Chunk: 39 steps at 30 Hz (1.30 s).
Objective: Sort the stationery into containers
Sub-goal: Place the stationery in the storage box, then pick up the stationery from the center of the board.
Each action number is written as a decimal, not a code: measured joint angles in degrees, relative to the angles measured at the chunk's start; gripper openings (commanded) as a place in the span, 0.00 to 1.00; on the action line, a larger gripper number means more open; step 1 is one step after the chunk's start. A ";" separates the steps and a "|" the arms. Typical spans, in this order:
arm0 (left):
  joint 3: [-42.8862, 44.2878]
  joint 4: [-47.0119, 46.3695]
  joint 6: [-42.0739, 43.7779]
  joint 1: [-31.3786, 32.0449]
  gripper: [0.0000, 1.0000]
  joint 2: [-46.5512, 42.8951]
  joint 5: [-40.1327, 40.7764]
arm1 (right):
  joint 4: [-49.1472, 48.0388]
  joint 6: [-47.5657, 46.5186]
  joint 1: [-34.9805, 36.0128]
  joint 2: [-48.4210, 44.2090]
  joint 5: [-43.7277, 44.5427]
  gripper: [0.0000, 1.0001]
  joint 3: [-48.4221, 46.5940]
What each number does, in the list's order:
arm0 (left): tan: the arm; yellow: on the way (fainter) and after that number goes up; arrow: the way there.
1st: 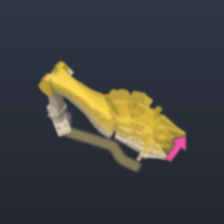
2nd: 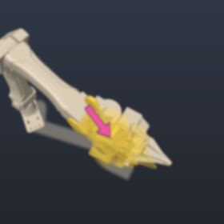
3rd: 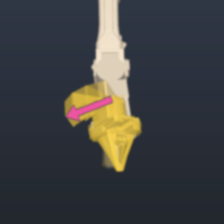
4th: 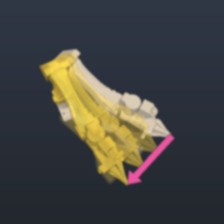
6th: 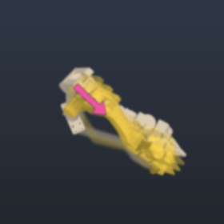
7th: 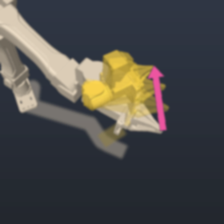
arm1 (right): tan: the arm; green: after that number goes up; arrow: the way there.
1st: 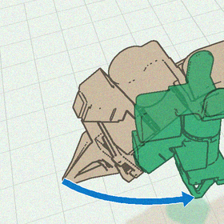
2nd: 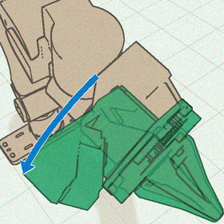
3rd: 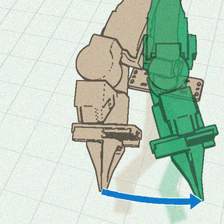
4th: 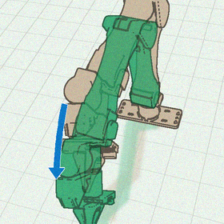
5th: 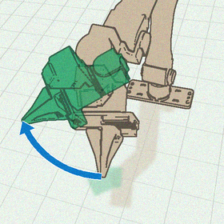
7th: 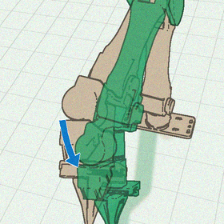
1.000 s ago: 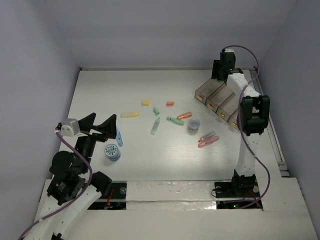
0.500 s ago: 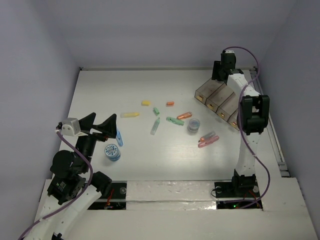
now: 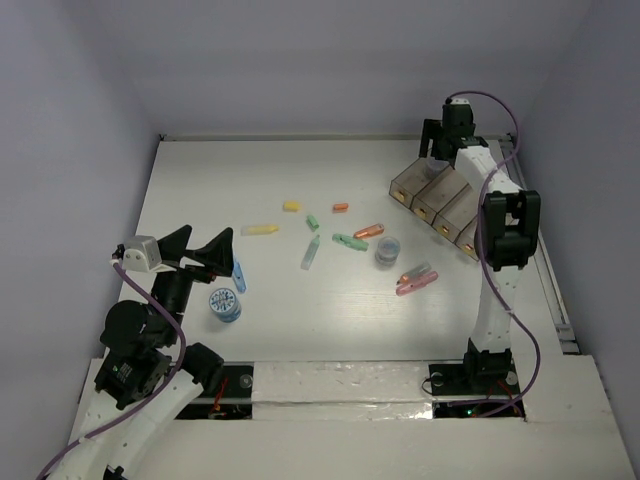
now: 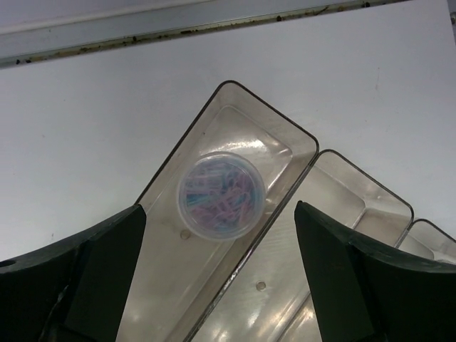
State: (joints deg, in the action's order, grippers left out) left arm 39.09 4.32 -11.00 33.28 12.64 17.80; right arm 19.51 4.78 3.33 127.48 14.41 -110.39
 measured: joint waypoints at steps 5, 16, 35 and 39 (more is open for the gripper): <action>0.00 0.00 0.02 0.00 0.96 0.00 0.02 | -0.26 1.01 1.53 -10.27 -2.08 0.41 10.88; -0.09 0.00 0.00 0.00 0.94 -0.02 0.00 | -1.46 9.53 24.39 -45.22 -9.18 1.00 44.87; -0.09 0.00 0.02 -0.33 0.94 -0.02 -0.20 | 2.84 14.05 24.52 -40.63 -12.31 0.97 56.35; -0.09 0.00 0.02 -0.39 0.94 0.00 -0.20 | 1.88 13.97 24.52 -35.93 -11.80 0.89 55.19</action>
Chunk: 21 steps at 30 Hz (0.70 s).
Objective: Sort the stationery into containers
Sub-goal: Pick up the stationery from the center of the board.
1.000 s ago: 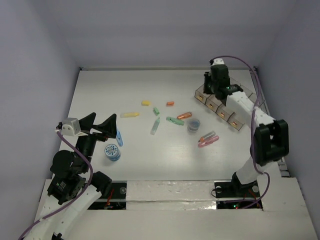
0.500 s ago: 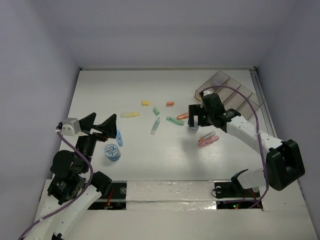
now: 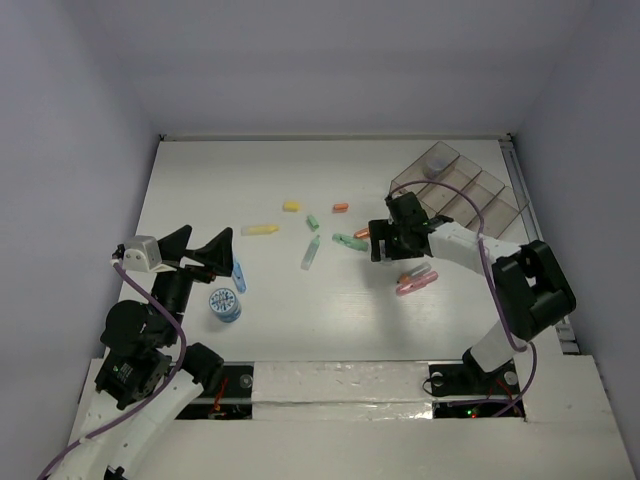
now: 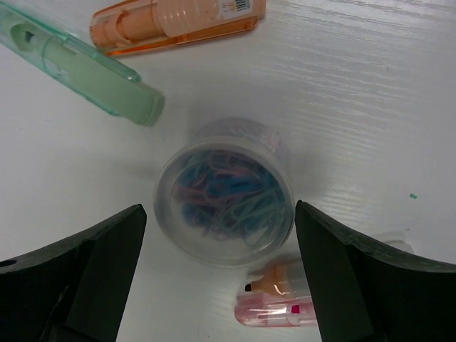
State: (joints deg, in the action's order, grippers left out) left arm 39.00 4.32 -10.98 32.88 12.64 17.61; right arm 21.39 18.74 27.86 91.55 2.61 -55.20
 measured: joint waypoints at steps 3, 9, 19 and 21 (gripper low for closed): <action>0.00 0.00 -0.02 0.00 0.94 0.00 0.00 | -0.63 -0.07 0.00 1.95 1.18 0.88 -0.37; 0.00 0.00 -0.02 0.00 0.94 0.02 -0.07 | -1.11 -0.13 0.00 2.10 3.91 0.88 -1.68; 0.00 0.00 -0.02 0.00 0.94 0.02 -0.24 | -1.68 -0.57 0.42 2.10 5.81 0.33 -2.82; 0.00 0.00 -0.02 0.00 0.94 0.02 -0.24 | -1.31 -0.57 0.50 2.05 6.23 0.32 -3.32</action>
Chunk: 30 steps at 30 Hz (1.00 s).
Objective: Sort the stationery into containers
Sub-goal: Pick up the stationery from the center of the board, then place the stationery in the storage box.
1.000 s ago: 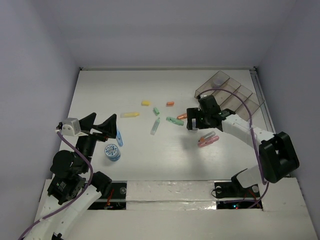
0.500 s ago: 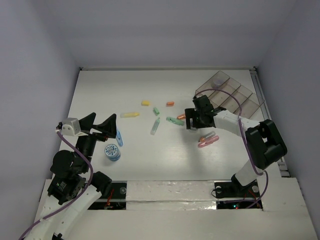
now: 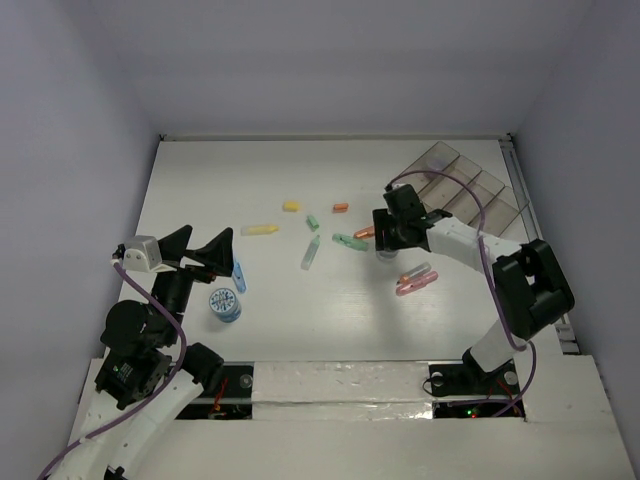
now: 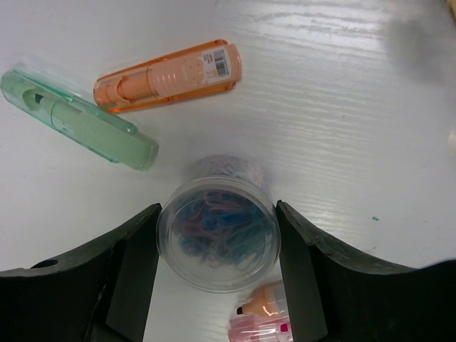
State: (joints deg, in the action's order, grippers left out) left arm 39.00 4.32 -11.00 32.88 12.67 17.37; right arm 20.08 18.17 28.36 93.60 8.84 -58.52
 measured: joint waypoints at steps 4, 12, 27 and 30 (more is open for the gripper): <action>0.00 0.00 0.02 0.00 0.94 0.02 -0.02 | 1.20 -0.81 0.20 -0.87 2.49 0.31 -2.71; 0.00 0.00 0.02 0.00 0.94 0.20 -0.02 | -0.46 -4.79 -5.35 -0.76 5.01 0.27 -18.03; 0.00 -0.11 0.02 0.00 0.94 1.31 0.04 | -2.43 -9.31 -18.62 18.95 2.43 0.27 -32.76; -0.02 -0.13 0.02 0.00 0.94 1.53 0.07 | -2.34 -9.40 -18.62 19.69 1.62 0.27 -33.11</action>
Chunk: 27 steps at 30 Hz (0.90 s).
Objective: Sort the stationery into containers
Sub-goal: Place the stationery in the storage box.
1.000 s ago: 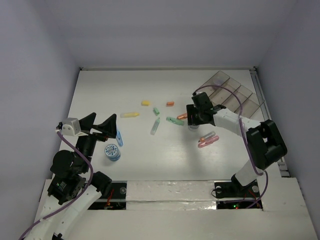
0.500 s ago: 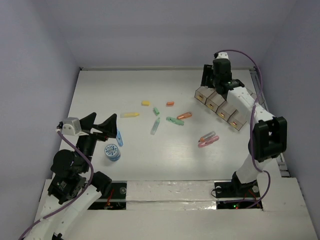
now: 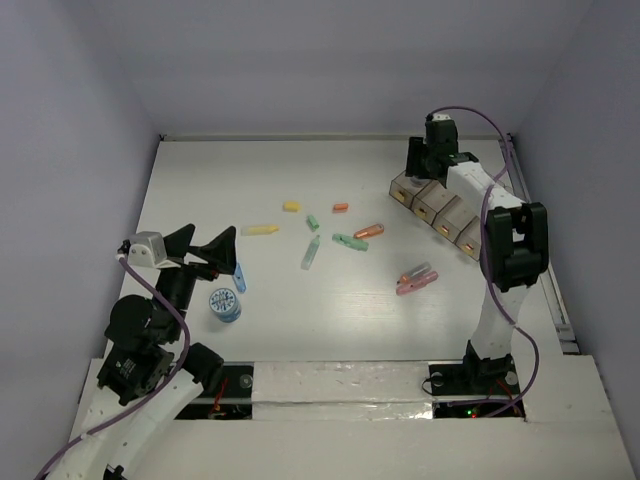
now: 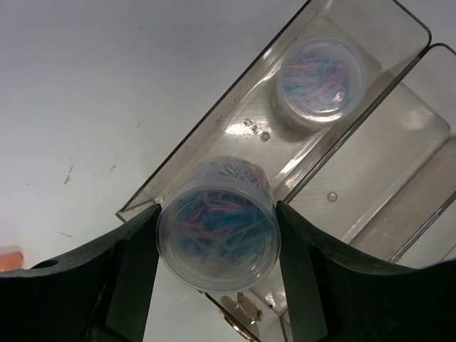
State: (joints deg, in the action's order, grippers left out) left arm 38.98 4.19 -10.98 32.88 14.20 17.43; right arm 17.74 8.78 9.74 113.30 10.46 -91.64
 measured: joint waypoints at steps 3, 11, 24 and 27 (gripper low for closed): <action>0.00 -0.02 0.00 0.00 0.94 0.11 0.00 | -0.04 0.00 0.00 0.04 -0.26 0.28 -0.26; 0.00 -0.02 0.02 0.00 0.94 0.42 0.00 | -0.09 0.04 -0.28 0.55 -0.31 0.35 -0.35; 0.00 -0.04 0.02 0.00 0.93 0.57 0.00 | 0.11 0.22 -0.72 1.03 -0.68 0.99 -0.46; 0.00 -0.04 0.02 -0.28 0.93 0.81 -0.04 | 0.37 0.24 -0.72 -0.92 -2.25 0.96 -0.11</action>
State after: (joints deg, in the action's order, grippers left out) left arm 38.98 4.14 -10.96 32.60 15.00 17.39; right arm 18.11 9.02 9.02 112.38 8.21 -91.74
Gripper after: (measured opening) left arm 0.937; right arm 0.993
